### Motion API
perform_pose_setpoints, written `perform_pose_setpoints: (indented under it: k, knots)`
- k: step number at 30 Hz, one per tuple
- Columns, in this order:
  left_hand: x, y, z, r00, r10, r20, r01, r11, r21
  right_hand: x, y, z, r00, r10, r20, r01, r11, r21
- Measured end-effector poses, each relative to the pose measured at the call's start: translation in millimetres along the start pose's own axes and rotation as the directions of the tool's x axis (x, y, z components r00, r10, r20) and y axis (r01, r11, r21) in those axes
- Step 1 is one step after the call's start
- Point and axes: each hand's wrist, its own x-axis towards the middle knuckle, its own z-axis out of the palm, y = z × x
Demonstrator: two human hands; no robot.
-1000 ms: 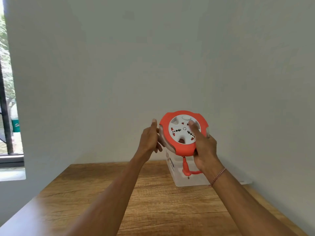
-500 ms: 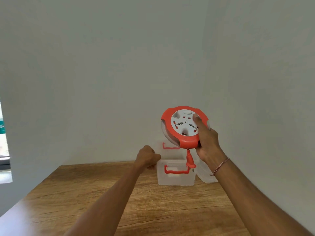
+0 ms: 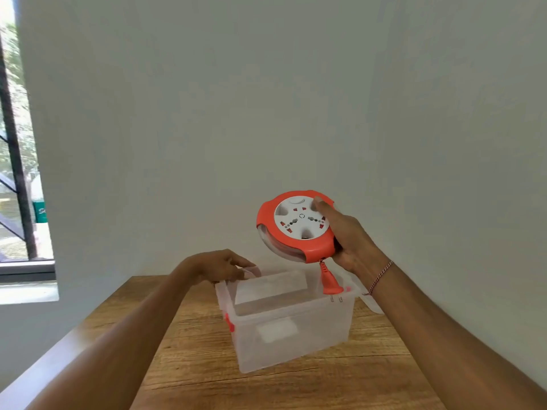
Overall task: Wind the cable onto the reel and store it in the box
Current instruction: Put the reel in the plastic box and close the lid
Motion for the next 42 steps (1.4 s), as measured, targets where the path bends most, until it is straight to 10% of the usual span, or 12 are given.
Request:
perform_pose_setpoints:
  k: [11,17,33,42]
  knots:
    - [-4.4,-27.0,3.6,0.945,-0.13,-0.299,0.05,0.964,-0.261,10.2,6.8,36.3,0.981,0.01,0.194,0.026,0.982,-0.185]
    - [-23.0,-41.6,-1.0,0.934,-0.286,-0.214,0.201,0.916,-0.346,9.1,35.8,20.7,0.969,0.105,0.222,0.006,0.894,-0.448]
    - [-22.6,-37.0,21.7,0.836,-0.327,-0.44,0.093,0.875,-0.475,2.2,62.7,25.8,0.782,0.545,0.303,-0.148,0.635,-0.758]
    - [-27.1,-32.2,23.1,0.828,-0.33,-0.453,0.104,0.884,-0.455,-3.1,63.2,27.8,0.922,0.211,0.325,0.319,0.06,-0.946]
